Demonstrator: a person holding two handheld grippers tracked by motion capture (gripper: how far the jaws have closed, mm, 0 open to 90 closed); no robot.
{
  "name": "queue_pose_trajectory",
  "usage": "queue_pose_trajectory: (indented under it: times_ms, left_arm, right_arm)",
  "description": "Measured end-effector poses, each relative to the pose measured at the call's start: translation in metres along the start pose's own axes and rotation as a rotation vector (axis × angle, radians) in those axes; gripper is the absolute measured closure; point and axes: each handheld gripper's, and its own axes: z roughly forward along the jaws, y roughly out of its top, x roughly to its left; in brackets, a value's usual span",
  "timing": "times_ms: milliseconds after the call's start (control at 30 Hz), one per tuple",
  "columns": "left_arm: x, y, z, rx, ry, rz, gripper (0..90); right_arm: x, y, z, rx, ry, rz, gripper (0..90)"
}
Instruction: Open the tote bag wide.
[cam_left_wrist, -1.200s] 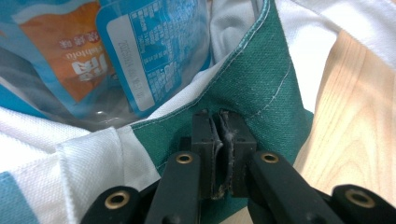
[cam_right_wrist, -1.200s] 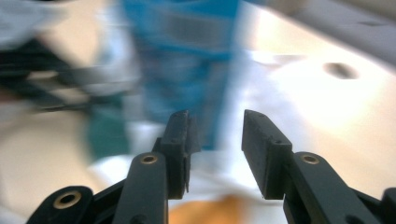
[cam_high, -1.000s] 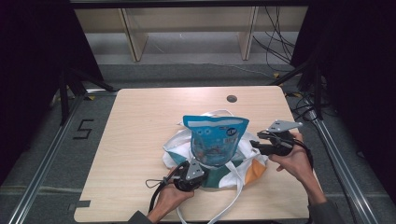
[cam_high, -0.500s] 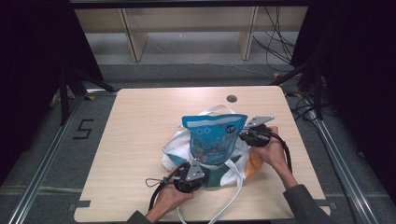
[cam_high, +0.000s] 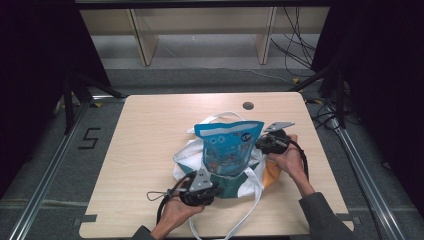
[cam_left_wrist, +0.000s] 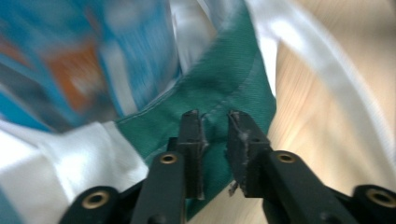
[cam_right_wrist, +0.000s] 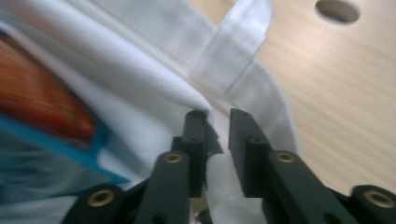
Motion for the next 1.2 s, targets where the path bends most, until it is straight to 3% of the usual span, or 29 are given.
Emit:
queue_pose_trajectory:
  times_ms: [67,100,167,233,300,333,400,467,567,633,700,733,767,833,900,967,1000,1033,1100,1200]
  left_arm:
    - [0.012,0.009,-0.017,-0.041,0.021,-0.001,68.7]
    - [0.018,0.012,-0.023,-0.055,0.030,-0.038,67.7]
    - [0.033,0.018,-0.033,-0.086,0.092,-0.059,65.6]
    - [0.047,0.022,-0.039,-0.100,0.132,-0.075,64.8]
    - [0.060,0.026,-0.040,-0.070,0.203,-0.061,62.8]
    - [0.068,0.028,-0.037,-0.039,0.204,-0.047,62.6]
    - [0.080,0.028,-0.028,-0.016,0.222,-0.070,60.7]
    - [0.087,0.027,-0.017,0.053,0.214,-0.070,59.6]
    - [0.094,0.025,-0.002,0.083,0.227,-0.056,58.0]
    - [0.097,0.024,0.005,0.097,0.229,-0.058,54.9]
    - [0.101,0.025,0.009,0.115,0.231,-0.031,52.3]
    - [0.102,0.025,0.012,0.108,0.232,-0.042,51.0]
    - [0.103,0.025,0.014,0.100,0.238,-0.056,49.9]
    - [0.106,0.027,0.019,0.089,0.232,-0.058,48.5]
    - [0.108,0.029,0.025,0.094,0.225,-0.037,48.3]
    - [0.112,0.028,0.030,0.135,0.208,-0.004,48.4]
    - [0.116,0.026,0.032,0.149,0.189,-0.012,48.1]
    - [0.120,0.024,0.033,0.136,0.174,-0.044,49.0]
    - [0.126,0.018,0.034,0.107,0.145,-0.101,51.0]
    - [0.129,0.014,0.037,0.115,0.128,-0.124,54.5]
  right_arm:
    - [0.002,0.002,-0.017,-0.061,-0.002,-0.007,66.6]
    - [0.005,0.003,-0.027,-0.075,0.027,0.016,66.2]
    - [0.013,0.003,-0.042,-0.114,0.045,0.034,63.6]
    - [0.020,0.002,-0.055,-0.118,0.089,0.008,62.0]
    - [0.030,-0.001,-0.063,-0.131,0.113,-0.019,61.6]
    - [0.037,-0.003,-0.068,-0.116,0.138,-0.020,61.2]
    - [0.046,-0.007,-0.073,-0.121,0.160,-0.039,61.1]
    - [0.055,-0.011,-0.077,-0.116,0.186,-0.055,61.1]
    - [0.068,-0.016,-0.077,-0.103,0.216,-0.110,60.5]
    - [0.075,-0.018,-0.076,-0.094,0.245,-0.117,59.4]
    - [0.081,-0.019,-0.076,-0.090,0.248,-0.126,58.0]
    - [0.083,-0.019,-0.075,-0.089,0.265,-0.142,55.9]
    - [0.087,-0.020,-0.075,-0.074,0.268,-0.130,53.9]
    - [0.091,-0.020,-0.074,-0.083,0.242,-0.168,51.9]
    - [0.095,-0.019,-0.072,-0.102,0.233,-0.172,49.9]
    - [0.100,-0.016,-0.069,-0.117,0.217,-0.181,46.6]
    - [0.101,-0.014,-0.069,-0.124,0.202,-0.205,46.6]
    - [0.103,-0.013,-0.068,-0.149,0.186,-0.217,49.2]
    - [0.104,-0.011,-0.067,-0.164,0.215,-0.207,49.3]
    - [0.108,-0.011,-0.061,-0.134,0.264,-0.211,47.4]
